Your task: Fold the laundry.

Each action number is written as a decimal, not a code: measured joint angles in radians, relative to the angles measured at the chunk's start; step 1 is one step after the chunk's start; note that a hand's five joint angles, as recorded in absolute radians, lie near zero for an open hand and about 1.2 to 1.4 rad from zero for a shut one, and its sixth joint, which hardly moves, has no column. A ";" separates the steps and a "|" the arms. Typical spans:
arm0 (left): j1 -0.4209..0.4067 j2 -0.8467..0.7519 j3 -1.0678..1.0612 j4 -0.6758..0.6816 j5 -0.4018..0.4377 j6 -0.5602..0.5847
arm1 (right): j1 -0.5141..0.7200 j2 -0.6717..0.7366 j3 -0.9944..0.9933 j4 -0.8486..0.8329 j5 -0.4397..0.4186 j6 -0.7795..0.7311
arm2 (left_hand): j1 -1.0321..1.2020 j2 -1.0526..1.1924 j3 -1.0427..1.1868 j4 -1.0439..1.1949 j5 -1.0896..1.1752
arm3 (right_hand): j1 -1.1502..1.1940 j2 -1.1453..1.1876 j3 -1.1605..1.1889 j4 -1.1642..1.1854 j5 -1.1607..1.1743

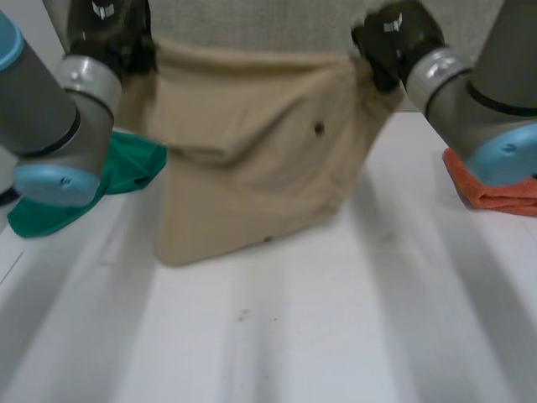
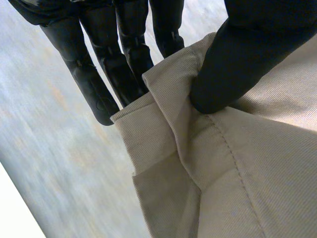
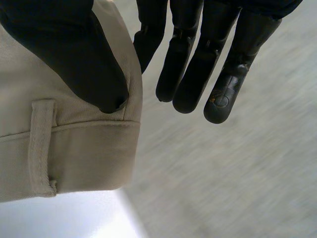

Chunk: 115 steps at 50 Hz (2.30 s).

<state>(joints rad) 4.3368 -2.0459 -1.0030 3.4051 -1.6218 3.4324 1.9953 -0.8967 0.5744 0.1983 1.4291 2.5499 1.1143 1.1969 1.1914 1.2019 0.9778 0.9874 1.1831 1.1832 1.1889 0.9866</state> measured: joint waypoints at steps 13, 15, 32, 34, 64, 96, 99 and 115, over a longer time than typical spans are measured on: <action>-0.017 -0.022 0.142 0.455 -0.008 0.009 | 0.028 0.055 -0.177 -0.508 0.085 0.000 | 0.000 0.000 0.001 0.000 0.000 | 0.000 0.000 0.000 0.000 0.000; -0.020 -0.012 0.117 0.464 -0.009 0.007 | 0.028 0.045 -0.180 -0.530 0.094 0.008 | 0.000 0.000 0.001 0.000 0.000 | 0.000 0.000 0.000 0.000 0.000; -0.061 0.028 -0.535 0.436 -0.001 0.014 | 0.022 -0.015 0.422 -0.283 -0.054 0.014 | 0.000 0.001 0.002 0.001 0.000 | 0.000 0.000 0.000 0.000 0.006; -0.075 -0.007 -0.590 0.416 -0.003 0.024 | 0.022 0.006 0.501 -0.274 -0.073 -0.001 | 0.000 -0.003 -0.003 -0.005 -0.001 | 0.000 0.001 0.000 0.000 0.006; -0.089 0.143 -0.759 0.016 -0.054 0.073 | -0.094 -0.138 0.944 -0.293 -0.162 0.045 | -0.494 -0.591 -0.582 -0.597 -0.557 | -0.581 -0.736 -0.731 -0.728 -0.703; -0.025 0.018 -0.688 0.022 0.000 0.021 | -0.145 0.003 0.746 -0.248 -0.178 0.245 | -0.421 -0.510 -0.505 -0.521 -0.471 | -0.630 -0.774 -0.783 -0.800 -0.771; -0.024 -0.019 -0.657 0.020 -0.006 0.025 | -0.143 0.017 0.733 -0.249 -0.178 0.238 | -0.217 -0.329 -0.326 -0.335 -0.290 | -0.630 -0.774 -0.783 -0.800 -0.771; -0.033 0.085 -0.628 0.008 -0.026 0.003 | -0.140 0.135 0.603 -0.243 -0.176 0.234 | 0.033 -0.002 -0.003 -0.004 -0.003 | -0.630 -0.774 -0.783 -0.800 -0.771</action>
<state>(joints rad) 4.3041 -1.9605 -1.6305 3.4130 -1.6481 3.4358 1.8555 -0.7621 1.1772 -0.0449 1.2533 2.7844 1.1476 1.1946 1.1883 1.1978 0.9751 0.3570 0.4090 0.4004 0.3885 0.2158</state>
